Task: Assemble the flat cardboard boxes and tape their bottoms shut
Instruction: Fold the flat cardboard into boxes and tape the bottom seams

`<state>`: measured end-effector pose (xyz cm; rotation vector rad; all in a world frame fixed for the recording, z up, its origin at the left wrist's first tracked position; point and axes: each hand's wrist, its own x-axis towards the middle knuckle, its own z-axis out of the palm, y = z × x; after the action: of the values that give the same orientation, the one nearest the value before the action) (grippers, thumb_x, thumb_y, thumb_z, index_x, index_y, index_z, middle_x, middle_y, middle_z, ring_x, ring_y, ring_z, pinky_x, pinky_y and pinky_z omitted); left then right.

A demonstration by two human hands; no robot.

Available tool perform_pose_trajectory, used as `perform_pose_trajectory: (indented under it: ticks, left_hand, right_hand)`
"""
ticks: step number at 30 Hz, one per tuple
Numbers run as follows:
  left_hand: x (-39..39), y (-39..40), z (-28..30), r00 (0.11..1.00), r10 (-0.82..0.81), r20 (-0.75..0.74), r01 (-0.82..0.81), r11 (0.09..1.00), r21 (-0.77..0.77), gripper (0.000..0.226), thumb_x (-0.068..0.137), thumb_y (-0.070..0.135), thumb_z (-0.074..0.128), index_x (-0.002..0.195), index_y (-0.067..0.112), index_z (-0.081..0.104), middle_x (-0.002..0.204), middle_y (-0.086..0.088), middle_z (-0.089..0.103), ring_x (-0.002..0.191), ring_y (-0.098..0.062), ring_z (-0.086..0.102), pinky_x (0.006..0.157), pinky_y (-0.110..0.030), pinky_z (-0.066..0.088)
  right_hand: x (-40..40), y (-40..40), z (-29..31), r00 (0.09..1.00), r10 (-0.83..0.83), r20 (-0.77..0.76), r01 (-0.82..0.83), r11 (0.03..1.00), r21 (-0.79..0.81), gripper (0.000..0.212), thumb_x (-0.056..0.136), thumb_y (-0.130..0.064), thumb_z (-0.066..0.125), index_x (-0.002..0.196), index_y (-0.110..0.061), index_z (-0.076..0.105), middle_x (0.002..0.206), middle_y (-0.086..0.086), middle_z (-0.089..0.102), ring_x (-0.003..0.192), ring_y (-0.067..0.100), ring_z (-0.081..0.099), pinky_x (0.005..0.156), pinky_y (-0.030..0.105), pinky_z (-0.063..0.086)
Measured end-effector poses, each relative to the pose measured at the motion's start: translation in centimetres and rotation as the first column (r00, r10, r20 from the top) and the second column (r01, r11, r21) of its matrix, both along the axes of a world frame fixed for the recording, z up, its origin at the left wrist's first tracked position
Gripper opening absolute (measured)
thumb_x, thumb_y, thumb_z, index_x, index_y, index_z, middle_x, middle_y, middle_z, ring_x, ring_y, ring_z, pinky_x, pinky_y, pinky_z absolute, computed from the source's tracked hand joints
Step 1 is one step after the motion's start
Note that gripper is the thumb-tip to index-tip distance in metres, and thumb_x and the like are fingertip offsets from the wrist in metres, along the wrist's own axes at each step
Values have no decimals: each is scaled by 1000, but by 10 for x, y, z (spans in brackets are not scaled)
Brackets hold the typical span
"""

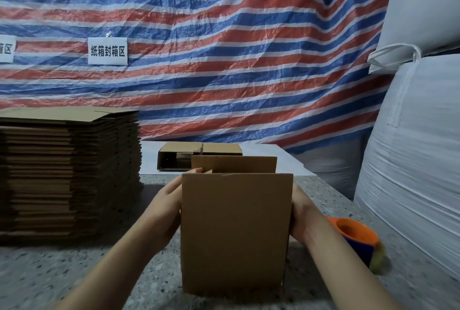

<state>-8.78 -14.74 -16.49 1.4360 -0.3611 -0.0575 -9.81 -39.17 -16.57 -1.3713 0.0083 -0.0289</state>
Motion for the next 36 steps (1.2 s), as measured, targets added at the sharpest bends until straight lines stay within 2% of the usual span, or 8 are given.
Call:
perform_pose_trajectory:
  ticks: [3, 9, 13, 16, 19, 23, 30, 36]
  left_hand:
    - [4, 2, -5, 985, 156, 73, -156, 988, -1, 58, 76, 68, 46, 103, 25, 76, 96, -4, 77, 96, -20, 70, 85, -38, 53]
    - [4, 26, 1, 969, -174, 176, 137, 969, 204, 102, 52, 102, 38, 123, 35, 67, 133, 4, 63, 127, -16, 55, 109, -45, 38]
    - [-3, 18, 0, 967, -18, 254, -52, 963, 265, 78, 59, 89, 59, 106, 27, 70, 104, 11, 75, 101, -8, 69, 82, -21, 56]
    - [-3, 7, -1, 971, 116, 209, -153, 973, 170, 39, 81, 56, 61, 103, 28, 75, 109, 5, 72, 101, -16, 68, 87, -30, 55]
    - [-1, 0, -4, 976, 168, 140, -183, 978, 102, 14, 92, 29, 63, 96, 30, 77, 112, 4, 67, 104, -19, 62, 91, -38, 49]
    - [1, -4, 0, 973, 200, 117, -206, 977, 45, 19, 93, 19, 65, 107, 29, 57, 111, -4, 62, 98, -19, 61, 78, -31, 48]
    - [7, -3, 4, 993, 79, 86, -83, 995, 47, 67, 92, 15, 64, 142, 47, 32, 121, 13, 53, 106, -16, 62, 79, -27, 50]
    - [6, 10, 11, 990, -55, 128, 34, 986, 161, 32, 74, 34, 72, 104, 43, 65, 102, 5, 69, 91, -14, 69, 77, -29, 50]
  right_hand:
    - [-3, 1, 5, 1000, -10, 9, 10, 1000, -28, 61, 105, -28, 40, 51, -20, 67, 57, 1, 62, 50, 12, 61, 48, 21, 49]
    - [4, -2, 1, 999, -33, -27, 32, 999, -28, 61, 106, -32, 41, 55, -19, 72, 62, 3, 67, 52, 13, 65, 49, 22, 52]
    - [2, -1, 2, 999, -37, -11, 37, 999, -15, 58, 106, -33, 41, 60, -21, 73, 63, 2, 68, 55, 14, 66, 51, 24, 52]
    - [-1, -1, 3, 999, -47, 12, 47, 998, -31, 34, 102, -32, 45, 84, -16, 69, 71, 6, 70, 64, 19, 70, 53, 28, 54]
    - [0, -2, -3, 999, -15, 32, 15, 1000, 23, 58, 102, -53, 38, 89, -17, 80, 90, 11, 76, 82, 24, 75, 62, 31, 58]
    - [-4, -7, -9, 994, 75, 86, -79, 996, 45, 69, 91, -74, 35, 104, -23, 79, 115, 16, 73, 105, 29, 72, 80, 37, 58]
    - [-2, -17, 4, 977, 174, 124, -165, 983, -78, 49, 85, -32, 63, 130, -14, 60, 111, 12, 73, 98, 25, 72, 79, 34, 55]
    - [-1, -17, 4, 959, 95, 265, -95, 995, -12, 25, 90, -24, 62, 113, -26, 72, 120, 15, 68, 100, 30, 70, 81, 40, 60]
